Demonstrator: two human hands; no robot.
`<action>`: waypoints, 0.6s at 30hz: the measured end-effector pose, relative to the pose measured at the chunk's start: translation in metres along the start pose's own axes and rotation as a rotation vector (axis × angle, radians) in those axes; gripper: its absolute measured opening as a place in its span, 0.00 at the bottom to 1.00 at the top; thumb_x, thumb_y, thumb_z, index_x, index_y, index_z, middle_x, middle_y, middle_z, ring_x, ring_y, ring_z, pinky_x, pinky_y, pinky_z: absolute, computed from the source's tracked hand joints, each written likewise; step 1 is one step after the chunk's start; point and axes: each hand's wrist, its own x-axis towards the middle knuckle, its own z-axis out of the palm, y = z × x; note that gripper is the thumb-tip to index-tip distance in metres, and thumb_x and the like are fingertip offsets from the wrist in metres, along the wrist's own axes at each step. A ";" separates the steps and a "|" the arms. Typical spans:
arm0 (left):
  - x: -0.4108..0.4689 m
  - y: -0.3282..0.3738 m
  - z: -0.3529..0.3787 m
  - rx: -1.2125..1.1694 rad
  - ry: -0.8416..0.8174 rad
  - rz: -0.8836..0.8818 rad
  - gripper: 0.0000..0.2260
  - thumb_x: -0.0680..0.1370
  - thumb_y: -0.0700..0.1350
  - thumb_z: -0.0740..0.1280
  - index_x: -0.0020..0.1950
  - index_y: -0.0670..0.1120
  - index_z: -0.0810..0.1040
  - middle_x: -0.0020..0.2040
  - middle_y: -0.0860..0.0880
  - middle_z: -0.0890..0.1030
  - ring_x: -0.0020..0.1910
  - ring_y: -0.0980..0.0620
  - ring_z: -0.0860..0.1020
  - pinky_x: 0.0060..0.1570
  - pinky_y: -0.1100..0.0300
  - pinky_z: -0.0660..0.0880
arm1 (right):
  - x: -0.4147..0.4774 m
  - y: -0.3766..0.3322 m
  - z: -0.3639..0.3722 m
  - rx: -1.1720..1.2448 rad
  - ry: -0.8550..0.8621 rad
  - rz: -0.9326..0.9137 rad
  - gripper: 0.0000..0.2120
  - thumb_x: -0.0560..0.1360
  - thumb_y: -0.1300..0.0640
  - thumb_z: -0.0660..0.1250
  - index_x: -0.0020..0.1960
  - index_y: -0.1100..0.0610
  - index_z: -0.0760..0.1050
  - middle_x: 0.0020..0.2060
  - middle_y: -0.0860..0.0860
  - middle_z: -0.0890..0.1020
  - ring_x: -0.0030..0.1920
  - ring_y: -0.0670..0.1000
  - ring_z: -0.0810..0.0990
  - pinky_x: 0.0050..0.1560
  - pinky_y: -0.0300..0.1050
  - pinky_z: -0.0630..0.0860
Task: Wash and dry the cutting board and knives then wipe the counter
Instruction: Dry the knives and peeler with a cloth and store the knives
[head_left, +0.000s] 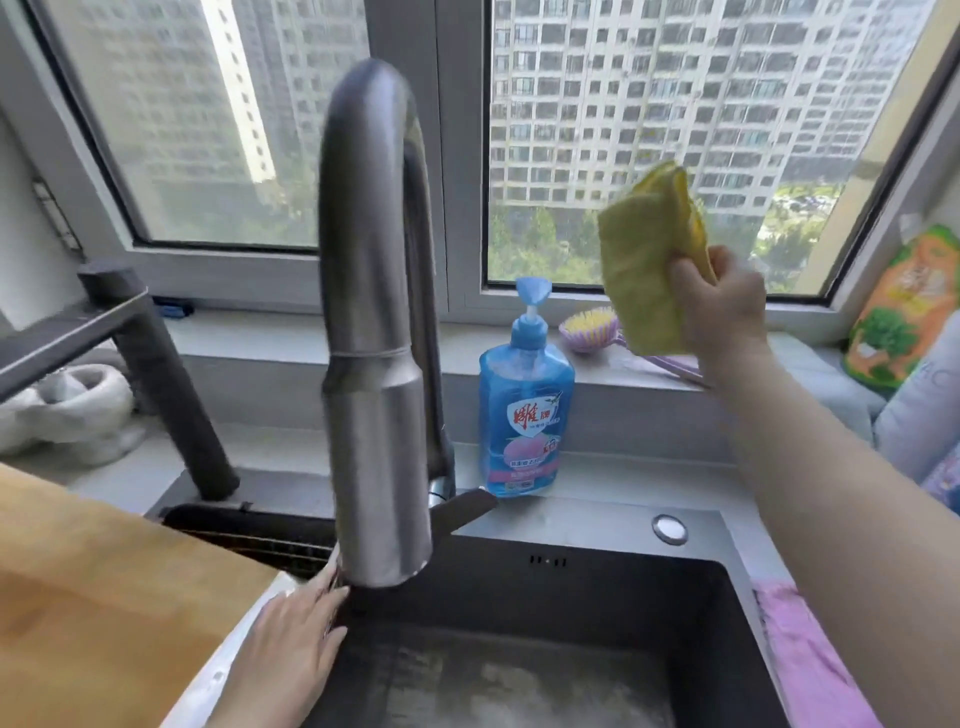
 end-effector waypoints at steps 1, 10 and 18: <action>-0.004 0.003 -0.007 -0.013 -0.042 -0.046 0.16 0.66 0.51 0.56 0.44 0.47 0.79 0.50 0.45 0.81 0.44 0.52 0.69 0.42 0.57 0.64 | -0.017 -0.001 -0.007 -0.004 -0.032 0.014 0.16 0.65 0.50 0.58 0.46 0.58 0.73 0.35 0.51 0.74 0.35 0.48 0.70 0.33 0.37 0.67; -0.044 0.028 -0.081 -0.492 -0.328 -0.336 0.14 0.81 0.46 0.55 0.62 0.51 0.74 0.64 0.55 0.74 0.64 0.55 0.70 0.62 0.64 0.64 | -0.182 -0.014 -0.022 0.040 -0.278 0.270 0.05 0.72 0.57 0.68 0.38 0.51 0.73 0.35 0.48 0.77 0.40 0.52 0.75 0.41 0.47 0.71; -0.100 -0.027 -0.139 -0.570 -0.379 -0.336 0.12 0.80 0.47 0.57 0.60 0.52 0.76 0.57 0.56 0.78 0.56 0.57 0.74 0.49 0.65 0.69 | -0.319 -0.034 0.034 -0.243 -0.546 0.336 0.11 0.74 0.65 0.66 0.34 0.56 0.72 0.30 0.51 0.75 0.32 0.50 0.72 0.30 0.34 0.67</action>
